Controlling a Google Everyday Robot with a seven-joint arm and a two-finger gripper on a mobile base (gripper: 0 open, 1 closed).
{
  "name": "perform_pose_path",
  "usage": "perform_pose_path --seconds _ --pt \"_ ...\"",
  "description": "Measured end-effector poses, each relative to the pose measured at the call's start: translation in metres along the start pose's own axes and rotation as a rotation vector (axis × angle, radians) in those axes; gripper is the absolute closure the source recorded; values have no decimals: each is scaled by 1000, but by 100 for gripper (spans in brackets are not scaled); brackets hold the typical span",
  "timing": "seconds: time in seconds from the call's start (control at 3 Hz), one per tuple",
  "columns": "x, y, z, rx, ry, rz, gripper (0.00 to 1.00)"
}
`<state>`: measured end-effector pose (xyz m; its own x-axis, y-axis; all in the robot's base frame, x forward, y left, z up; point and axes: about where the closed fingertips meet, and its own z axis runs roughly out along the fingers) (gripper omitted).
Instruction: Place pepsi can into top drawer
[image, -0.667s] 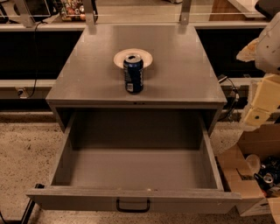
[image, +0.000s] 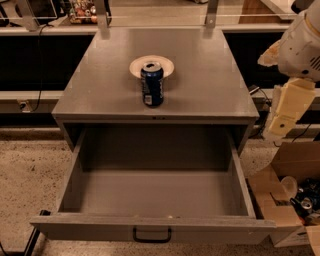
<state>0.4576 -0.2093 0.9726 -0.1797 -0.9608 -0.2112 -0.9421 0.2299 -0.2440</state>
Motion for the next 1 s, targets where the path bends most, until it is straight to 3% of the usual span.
perform_pose_path --seconds 0.33,0.67,1.0 --pt "-31 -42 20 -2 -94 -67 0" --pt "-89 -93 41 10 -248 -131 0" --pt "-140 -134 57 19 -427 -138 0"
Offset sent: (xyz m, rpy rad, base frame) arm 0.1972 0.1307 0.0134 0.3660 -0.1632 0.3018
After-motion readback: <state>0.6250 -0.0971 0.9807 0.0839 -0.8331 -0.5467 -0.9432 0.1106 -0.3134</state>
